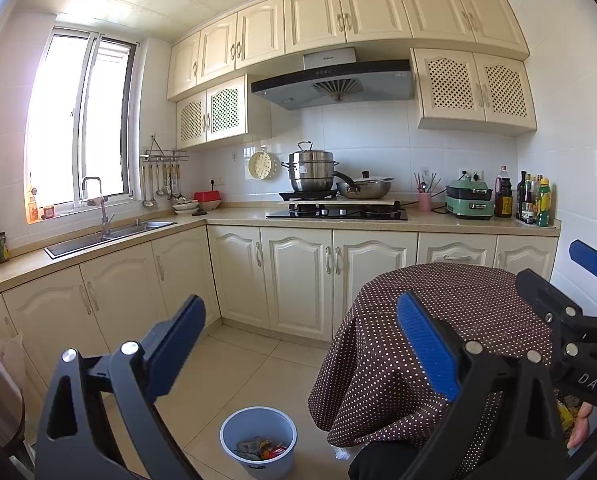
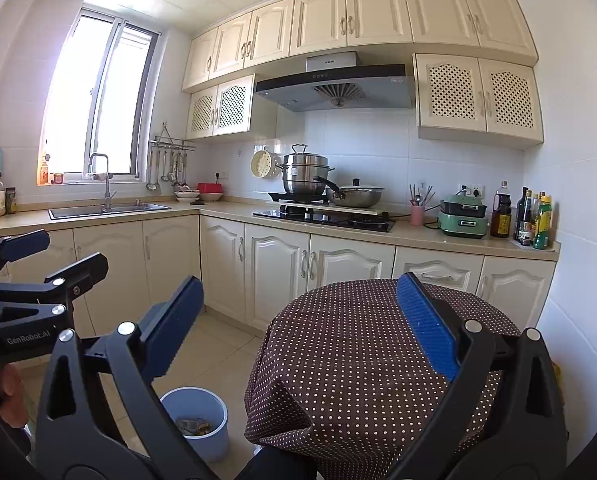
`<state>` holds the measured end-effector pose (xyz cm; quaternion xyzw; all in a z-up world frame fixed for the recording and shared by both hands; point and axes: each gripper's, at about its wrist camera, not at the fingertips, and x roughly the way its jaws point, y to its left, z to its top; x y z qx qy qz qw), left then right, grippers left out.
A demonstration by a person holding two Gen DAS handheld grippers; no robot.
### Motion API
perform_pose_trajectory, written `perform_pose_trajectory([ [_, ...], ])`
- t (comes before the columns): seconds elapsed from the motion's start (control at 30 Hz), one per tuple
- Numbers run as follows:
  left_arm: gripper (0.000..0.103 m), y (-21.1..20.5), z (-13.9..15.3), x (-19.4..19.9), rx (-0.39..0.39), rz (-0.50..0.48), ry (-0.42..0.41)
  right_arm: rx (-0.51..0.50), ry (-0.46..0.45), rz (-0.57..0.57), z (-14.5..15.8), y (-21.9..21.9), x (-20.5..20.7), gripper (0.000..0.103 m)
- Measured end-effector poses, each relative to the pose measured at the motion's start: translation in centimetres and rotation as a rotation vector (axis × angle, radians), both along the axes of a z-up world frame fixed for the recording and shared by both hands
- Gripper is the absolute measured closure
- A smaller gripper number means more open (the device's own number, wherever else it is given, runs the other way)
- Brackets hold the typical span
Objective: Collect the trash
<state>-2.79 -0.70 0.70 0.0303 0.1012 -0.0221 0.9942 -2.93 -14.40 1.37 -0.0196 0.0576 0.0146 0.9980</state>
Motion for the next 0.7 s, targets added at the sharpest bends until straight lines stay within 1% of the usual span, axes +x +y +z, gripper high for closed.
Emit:
perform_pose_trajectory([
  [0.7,0.008,0.42,-0.45,0.28,0.002,-0.004,0.012,0.001,0.012,0.003,-0.62,-0.39,0.1,0.007],
])
